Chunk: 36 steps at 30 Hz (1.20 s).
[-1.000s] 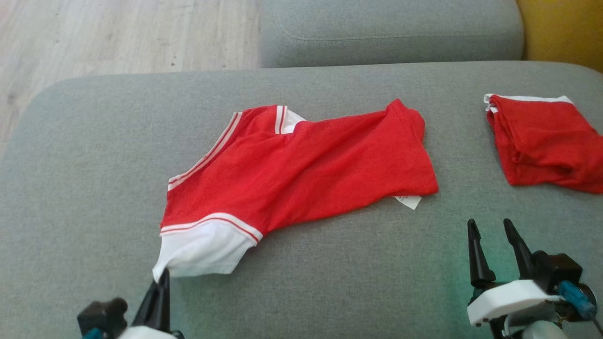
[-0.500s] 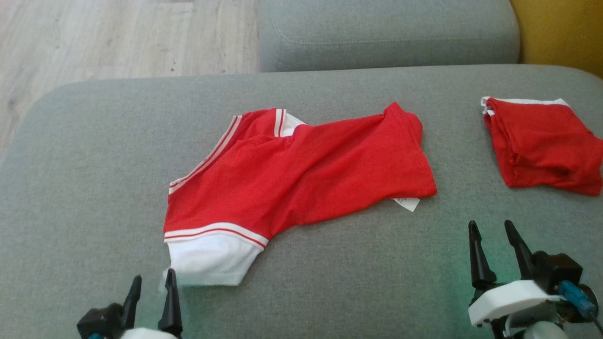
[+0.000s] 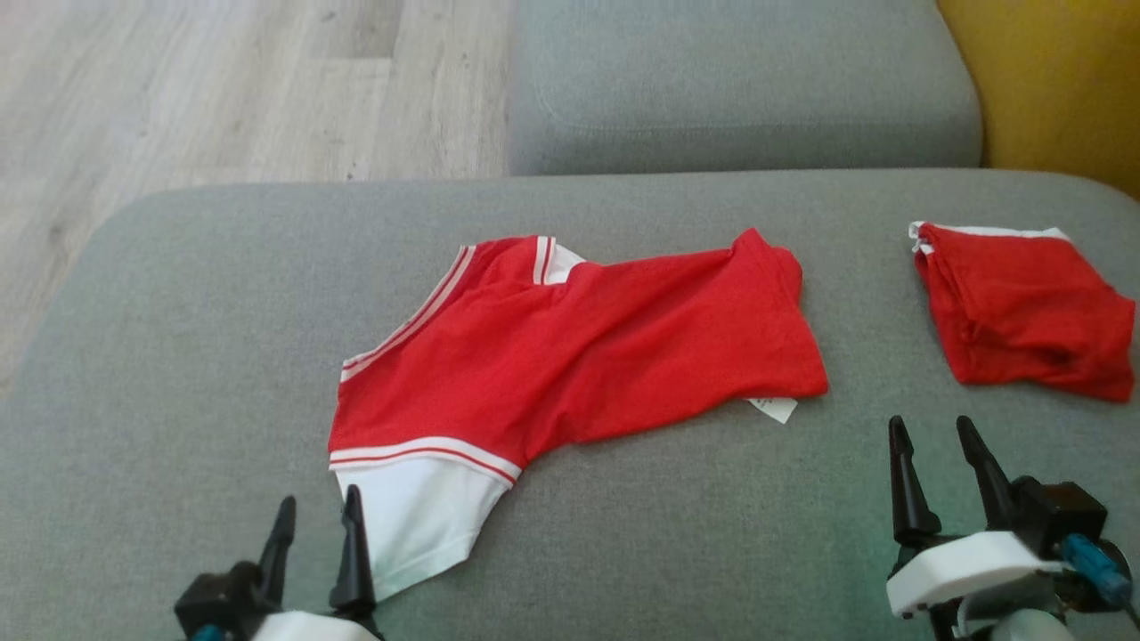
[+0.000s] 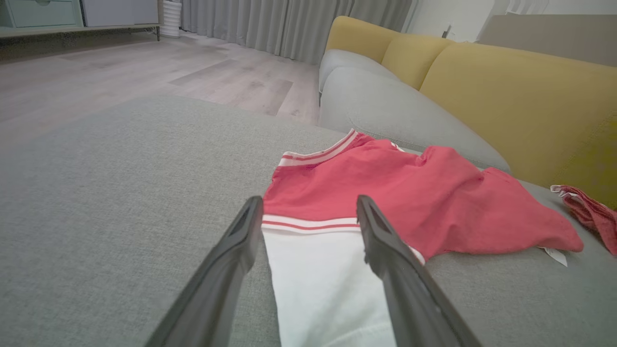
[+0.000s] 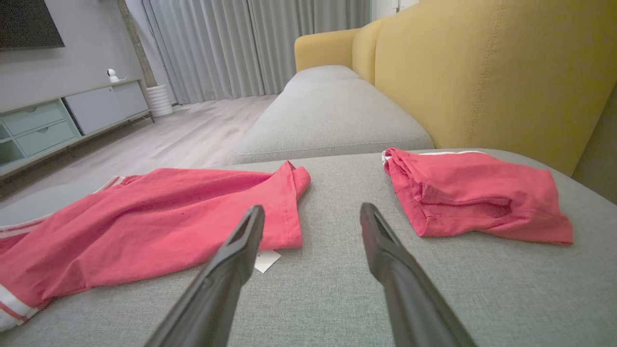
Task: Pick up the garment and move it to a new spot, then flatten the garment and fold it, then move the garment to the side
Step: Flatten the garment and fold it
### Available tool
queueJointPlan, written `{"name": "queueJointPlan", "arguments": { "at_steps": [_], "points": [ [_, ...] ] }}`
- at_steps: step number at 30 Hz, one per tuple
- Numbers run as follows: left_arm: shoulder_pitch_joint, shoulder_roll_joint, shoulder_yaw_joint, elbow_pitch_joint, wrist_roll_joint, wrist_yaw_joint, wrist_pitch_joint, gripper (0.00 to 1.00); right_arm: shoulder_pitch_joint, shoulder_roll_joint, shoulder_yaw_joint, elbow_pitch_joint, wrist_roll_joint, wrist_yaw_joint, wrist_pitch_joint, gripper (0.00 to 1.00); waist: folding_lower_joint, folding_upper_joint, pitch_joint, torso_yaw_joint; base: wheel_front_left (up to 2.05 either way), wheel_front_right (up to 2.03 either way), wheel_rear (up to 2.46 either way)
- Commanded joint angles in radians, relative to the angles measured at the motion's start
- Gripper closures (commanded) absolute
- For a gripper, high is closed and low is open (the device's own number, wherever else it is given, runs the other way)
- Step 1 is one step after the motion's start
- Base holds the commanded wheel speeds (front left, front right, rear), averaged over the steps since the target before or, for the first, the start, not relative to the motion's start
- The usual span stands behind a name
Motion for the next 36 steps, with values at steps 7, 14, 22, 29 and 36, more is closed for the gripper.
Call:
{"name": "queueJointPlan", "arguments": {
  "at_steps": [7,14,22,29,36],
  "points": [
    [-0.051,-0.016,0.013,-0.021,0.022,-0.004,-0.015,0.0,-0.002,-0.006,0.035,-0.031,0.022,0.007,-0.025,0.0,0.0,-0.0001,-0.035,0.008,0.0,0.0,0.0],
    [-0.043,-0.021,0.003,-0.018,0.028,-0.009,-0.016,0.0,0.004,-0.006,0.043,-0.023,0.032,0.007,-0.032,0.0,0.0,-0.0001,-0.046,0.014,0.0,0.0,0.0],
    [-0.044,-0.018,0.0,-0.02,0.032,-0.007,-0.016,0.0,0.0,-0.006,0.054,-0.021,0.033,0.007,-0.037,0.0,0.0,-0.0001,-0.045,0.015,0.0,0.0,0.0],
    [-0.025,-0.02,-0.008,0.012,0.004,-0.001,0.03,0.0,-0.001,-0.006,0.066,-0.026,0.03,0.007,-0.033,0.0,0.0,-0.0001,-0.032,0.013,0.0,0.0,0.0],
    [-0.022,-0.032,-0.007,0.111,-0.038,-0.02,0.067,0.0,-0.007,-0.006,0.077,-0.031,0.025,0.007,-0.023,0.0,0.0,-0.0001,-0.006,-0.002,0.0,0.0,0.0]
  ]
}}
